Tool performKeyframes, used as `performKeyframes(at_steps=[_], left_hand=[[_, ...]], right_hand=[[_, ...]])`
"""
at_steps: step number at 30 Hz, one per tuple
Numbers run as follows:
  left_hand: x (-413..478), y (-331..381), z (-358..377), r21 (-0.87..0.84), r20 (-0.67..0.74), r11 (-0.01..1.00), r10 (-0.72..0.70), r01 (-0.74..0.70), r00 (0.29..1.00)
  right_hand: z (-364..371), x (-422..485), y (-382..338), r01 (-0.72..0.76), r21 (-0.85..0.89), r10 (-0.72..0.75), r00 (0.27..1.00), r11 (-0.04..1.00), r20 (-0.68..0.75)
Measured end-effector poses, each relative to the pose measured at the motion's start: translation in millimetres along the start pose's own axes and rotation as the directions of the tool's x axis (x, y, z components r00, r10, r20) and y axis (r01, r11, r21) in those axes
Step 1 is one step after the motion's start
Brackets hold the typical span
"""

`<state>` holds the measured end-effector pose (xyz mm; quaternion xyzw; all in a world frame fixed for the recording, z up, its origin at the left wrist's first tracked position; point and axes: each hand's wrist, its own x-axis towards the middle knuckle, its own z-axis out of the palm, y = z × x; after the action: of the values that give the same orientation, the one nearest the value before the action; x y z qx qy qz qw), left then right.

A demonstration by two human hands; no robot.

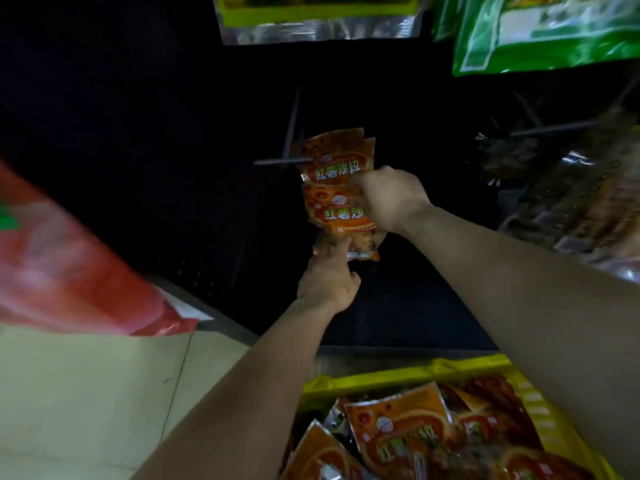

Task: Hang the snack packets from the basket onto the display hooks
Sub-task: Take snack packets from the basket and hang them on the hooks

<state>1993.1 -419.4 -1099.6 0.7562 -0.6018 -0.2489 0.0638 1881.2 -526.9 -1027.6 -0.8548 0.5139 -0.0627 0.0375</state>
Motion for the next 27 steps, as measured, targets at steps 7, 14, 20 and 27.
performKeyframes(at_steps=[7,14,20,27], left_hand=[[52,-8,11,0.001,0.028,0.996,-0.090,0.090,0.996],[71,-13,16,-0.029,0.054,0.996,-0.081,0.083,0.995],[70,-22,13,0.038,0.041,0.995,-0.096,0.094,0.995],[72,-29,6,0.033,-0.022,0.996,-0.085,0.085,0.996]], right_hand=[[15,42,1,0.014,0.001,-0.014,1.000,1.000,-0.007],[33,14,44,-0.139,0.233,0.166,0.981,0.962,-0.098],[82,-15,53,-0.265,0.244,0.189,0.937,0.933,0.295],[106,8,23,-0.326,0.417,0.159,0.908,0.848,0.387]])
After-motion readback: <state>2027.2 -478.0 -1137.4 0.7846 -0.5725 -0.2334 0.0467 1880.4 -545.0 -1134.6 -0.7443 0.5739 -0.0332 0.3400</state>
